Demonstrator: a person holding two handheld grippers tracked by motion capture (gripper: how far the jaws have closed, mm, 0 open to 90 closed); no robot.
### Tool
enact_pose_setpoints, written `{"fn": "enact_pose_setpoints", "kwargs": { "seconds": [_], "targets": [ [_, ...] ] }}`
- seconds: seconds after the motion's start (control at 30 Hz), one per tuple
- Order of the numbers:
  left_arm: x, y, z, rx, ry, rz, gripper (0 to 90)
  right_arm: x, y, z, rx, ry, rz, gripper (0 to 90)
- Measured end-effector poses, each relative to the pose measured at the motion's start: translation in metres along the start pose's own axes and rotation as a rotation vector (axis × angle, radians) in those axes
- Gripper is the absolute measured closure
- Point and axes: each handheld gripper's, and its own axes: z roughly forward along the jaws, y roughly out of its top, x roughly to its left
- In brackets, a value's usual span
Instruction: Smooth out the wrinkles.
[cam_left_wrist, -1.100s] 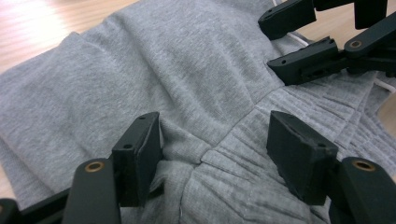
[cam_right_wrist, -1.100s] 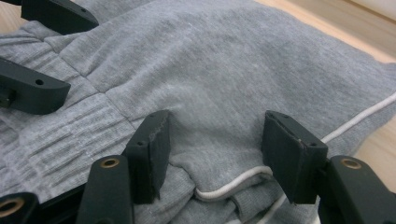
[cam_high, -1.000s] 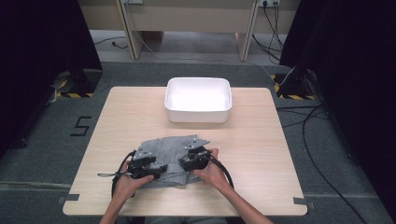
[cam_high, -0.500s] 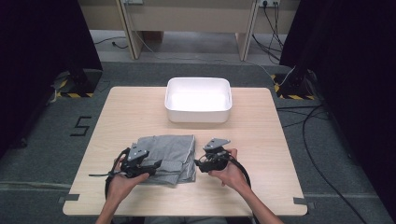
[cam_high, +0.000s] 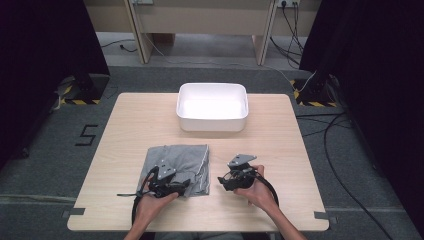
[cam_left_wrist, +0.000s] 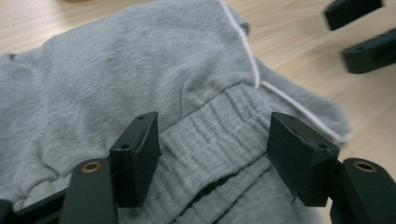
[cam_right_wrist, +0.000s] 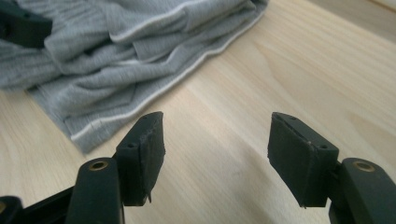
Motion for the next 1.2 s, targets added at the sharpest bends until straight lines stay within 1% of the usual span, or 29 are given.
{"fn": "enact_pose_setpoints", "kwargs": {
  "seconds": [0.07,0.1,0.17,0.2,0.23,0.27,0.3,0.33,0.37,0.4,0.57,0.7,0.73,0.77,0.87,0.93,0.97,1.0,1.13,1.2],
  "targets": [
    [0.004,-0.001,0.000,-0.002,0.022,0.017,34.7,-0.001,-0.003,-0.001,0.003,-0.003,0.004,36.6],
    [0.006,-0.001,-0.001,-0.003,0.026,0.018,34.9,-0.001,-0.005,-0.002,0.005,-0.004,0.011,36.6],
    [0.013,-0.002,-0.002,-0.005,0.030,0.013,35.2,-0.002,-0.007,-0.003,0.008,-0.003,0.011,36.7],
    [0.017,-0.003,-0.003,-0.004,0.029,0.016,35.3,-0.003,-0.008,-0.003,0.007,-0.007,0.011,36.6],
    [0.017,-0.003,-0.003,-0.004,0.029,0.016,35.4,-0.003,-0.009,-0.004,0.009,-0.007,0.014,36.6],
    [0.026,-0.004,-0.005,-0.010,0.020,0.002,35.7,-0.004,-0.010,-0.004,0.009,-0.008,0.019,36.7],
    [0.030,-0.005,-0.006,-0.017,0.017,0.008,35.8,-0.005,-0.011,-0.004,0.008,-0.010,0.018,36.7],
    [0.030,-0.005,-0.006,-0.017,0.017,0.008,35.9,-0.005,-0.011,-0.004,0.008,-0.010,0.018,36.7],
    [0.038,-0.006,-0.007,-0.024,0.015,0.009,36.0,-0.008,-0.012,-0.004,0.016,-0.016,0.021,36.7],
    [0.042,-0.007,-0.008,-0.025,0.013,0.011,36.0,-0.008,-0.013,-0.004,0.016,-0.016,0.024,36.7],
    [0.055,-0.007,-0.011,-0.025,0.007,0.002,36.2,-0.010,-0.014,-0.004,0.017,-0.021,0.030,36.6],
    [0.066,-0.007,-0.015,-0.012,-0.005,0.014,36.2,-0.010,-0.014,-0.003,0.022,-0.020,0.025,36.4],
    [0.069,-0.008,-0.016,-0.018,-0.009,0.017,36.2,-0.011,-0.014,-0.003,0.023,-0.022,0.023,36.3],
    [0.072,-0.009,-0.016,-0.027,-0.015,0.011,36.2,-0.011,-0.015,-0.002,0.023,-0.023,0.025,36.3],
    [0.082,-0.011,-0.019,-0.033,-0.004,0.012,36.3,-0.012,-0.015,-0.002,0.025,-0.022,0.033,36.3],
    [0.088,-0.011,-0.021,-0.035,-0.008,0.011,36.3,-0.012,-0.015,-0.002,0.026,-0.026,0.028,36.3],
    [0.088,-0.011,-0.021,-0.035,-0.008,0.011,36.2,-0.012,-0.016,-0.002,0.027,-0.024,0.030,36.3],
    [0.093,-0.012,-0.021,-0.046,-0.007,0.009,36.1,-0.013,-0.016,-0.001,0.028,-0.025,0.027,36.3],
    [0.100,-0.014,-0.024,-0.060,-0.004,0.003,36.1,-0.013,-0.016,-0.001,0.034,-0.022,0.030,36.2],
    [0.101,-0.014,-0.024,-0.065,0.004,-0.003,36.1,-0.013,-0.016,0.000,0.036,-0.024,0.033,36.2]
  ]
}}
